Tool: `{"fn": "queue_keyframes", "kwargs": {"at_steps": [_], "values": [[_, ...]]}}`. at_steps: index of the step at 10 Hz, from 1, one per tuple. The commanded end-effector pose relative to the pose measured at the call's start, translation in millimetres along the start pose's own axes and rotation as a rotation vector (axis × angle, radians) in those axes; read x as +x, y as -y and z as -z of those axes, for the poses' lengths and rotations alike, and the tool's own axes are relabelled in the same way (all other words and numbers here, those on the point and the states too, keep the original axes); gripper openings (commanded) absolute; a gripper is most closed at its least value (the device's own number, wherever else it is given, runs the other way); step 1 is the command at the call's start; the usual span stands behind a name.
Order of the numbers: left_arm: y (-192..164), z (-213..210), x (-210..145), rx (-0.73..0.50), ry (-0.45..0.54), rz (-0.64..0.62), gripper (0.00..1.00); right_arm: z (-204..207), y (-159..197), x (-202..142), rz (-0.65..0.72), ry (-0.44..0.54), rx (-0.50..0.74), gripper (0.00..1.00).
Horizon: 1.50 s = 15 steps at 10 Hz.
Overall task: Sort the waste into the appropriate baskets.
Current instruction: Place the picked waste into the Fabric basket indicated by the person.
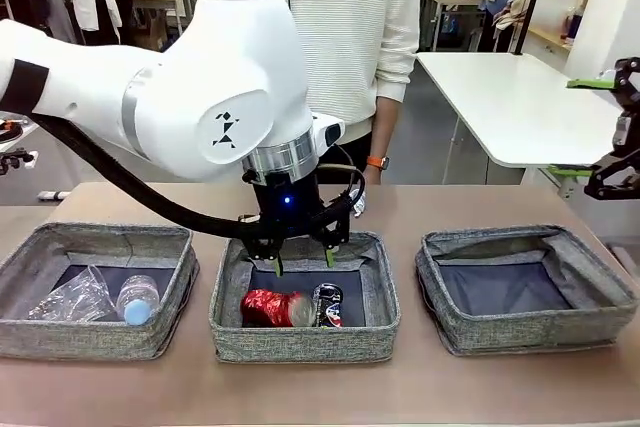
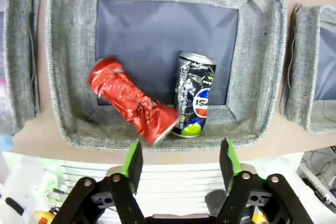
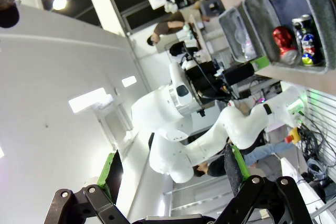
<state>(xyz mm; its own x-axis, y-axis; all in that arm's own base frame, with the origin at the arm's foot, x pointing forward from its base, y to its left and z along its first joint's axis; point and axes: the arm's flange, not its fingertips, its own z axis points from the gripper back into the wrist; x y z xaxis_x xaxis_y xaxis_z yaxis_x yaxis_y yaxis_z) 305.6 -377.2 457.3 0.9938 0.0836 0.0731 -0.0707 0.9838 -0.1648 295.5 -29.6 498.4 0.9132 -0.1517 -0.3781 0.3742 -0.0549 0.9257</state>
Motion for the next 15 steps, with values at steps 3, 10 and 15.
{"fn": "queue_keyframes", "kwargs": {"at_steps": [3,10,15], "values": [[-5,-10,0,-0.031,-0.004,-0.018,1.0,1,0,-2,-0.014,-0.006,0.021,1.0],[-238,-135,9,-0.863,-0.102,0.241,1.0,1,0,-2,-0.014,-0.006,0.021,1.0],[-396,-80,-6,-1.378,-0.014,-0.134,1.0,1,0,-2,-0.014,-0.006,0.021,1.0]]}}
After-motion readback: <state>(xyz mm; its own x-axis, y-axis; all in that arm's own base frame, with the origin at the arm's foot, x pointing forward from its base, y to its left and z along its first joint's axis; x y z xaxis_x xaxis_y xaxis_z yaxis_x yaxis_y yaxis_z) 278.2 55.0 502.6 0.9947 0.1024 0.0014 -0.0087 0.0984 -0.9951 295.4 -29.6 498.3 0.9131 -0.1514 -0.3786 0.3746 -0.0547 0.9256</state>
